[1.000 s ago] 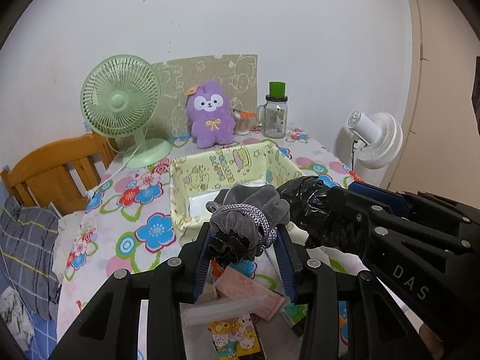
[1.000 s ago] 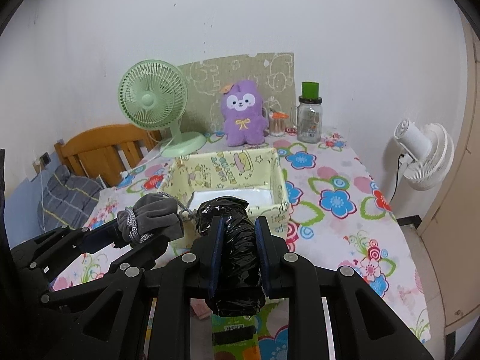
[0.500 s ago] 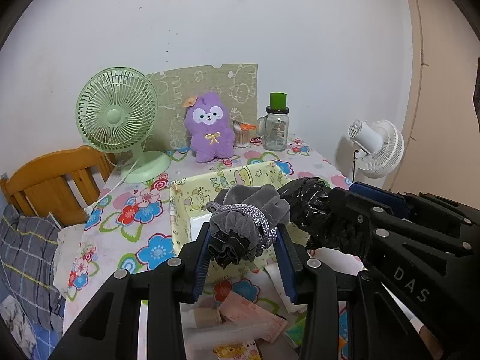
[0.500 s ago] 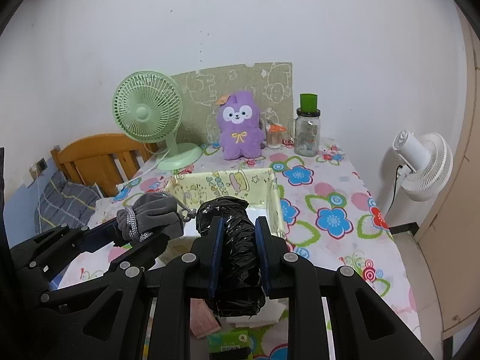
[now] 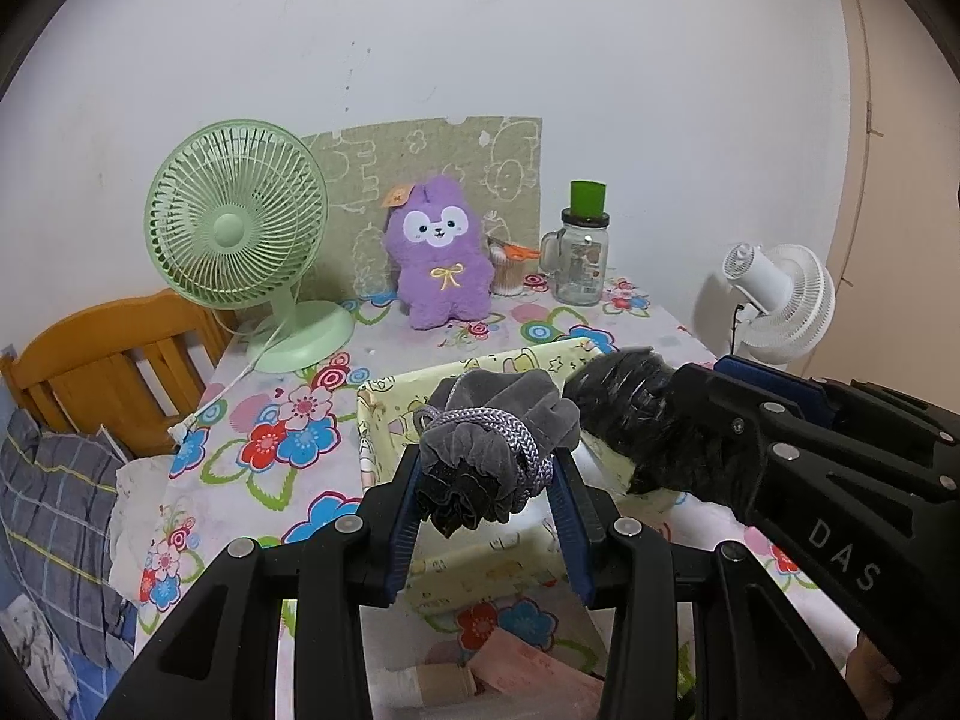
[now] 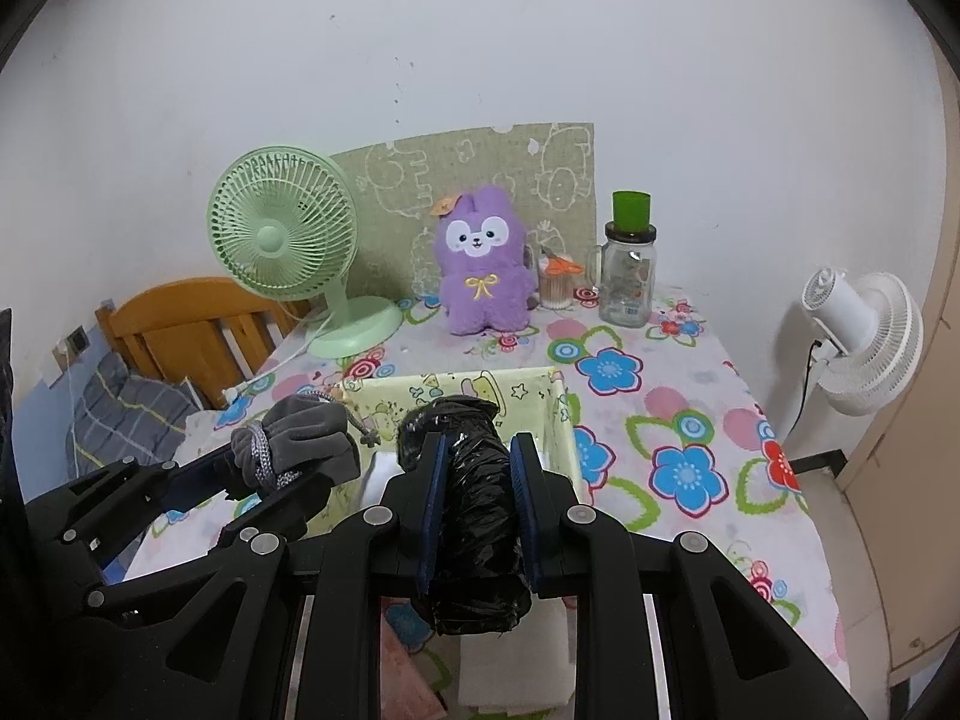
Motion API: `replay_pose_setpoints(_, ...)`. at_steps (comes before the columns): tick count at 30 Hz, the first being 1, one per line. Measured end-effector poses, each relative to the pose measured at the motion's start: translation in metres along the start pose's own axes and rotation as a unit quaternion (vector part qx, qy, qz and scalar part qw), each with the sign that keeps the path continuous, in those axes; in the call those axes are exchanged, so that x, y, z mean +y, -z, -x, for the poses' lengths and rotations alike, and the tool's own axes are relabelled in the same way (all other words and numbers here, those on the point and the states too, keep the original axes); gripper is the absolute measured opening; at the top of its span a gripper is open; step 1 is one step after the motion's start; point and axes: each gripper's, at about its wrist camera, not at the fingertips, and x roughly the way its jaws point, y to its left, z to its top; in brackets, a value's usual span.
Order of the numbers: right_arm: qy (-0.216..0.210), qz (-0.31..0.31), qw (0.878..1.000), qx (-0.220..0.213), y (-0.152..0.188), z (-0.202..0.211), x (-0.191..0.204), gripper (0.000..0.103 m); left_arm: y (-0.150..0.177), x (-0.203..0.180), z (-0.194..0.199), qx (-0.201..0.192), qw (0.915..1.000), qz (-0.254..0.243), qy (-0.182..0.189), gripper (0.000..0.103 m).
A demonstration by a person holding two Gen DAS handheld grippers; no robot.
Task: Organize soft objects
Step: 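Lower both items into the fabric box and open both tools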
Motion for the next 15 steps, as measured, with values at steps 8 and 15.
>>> replay_pose_setpoints(8, -0.001, -0.002, 1.0, 0.007, -0.009, -0.025, -0.002, 0.025, -0.006, 0.008, -0.026, 0.017, 0.9998, 0.009, -0.003, 0.041)
replay_pose_setpoints(15, -0.013, -0.007, 1.0, 0.023, -0.01, -0.046, -0.002, 0.025, -0.007, 0.014, -0.046, 0.034, 0.9993, 0.014, -0.005, 0.045)
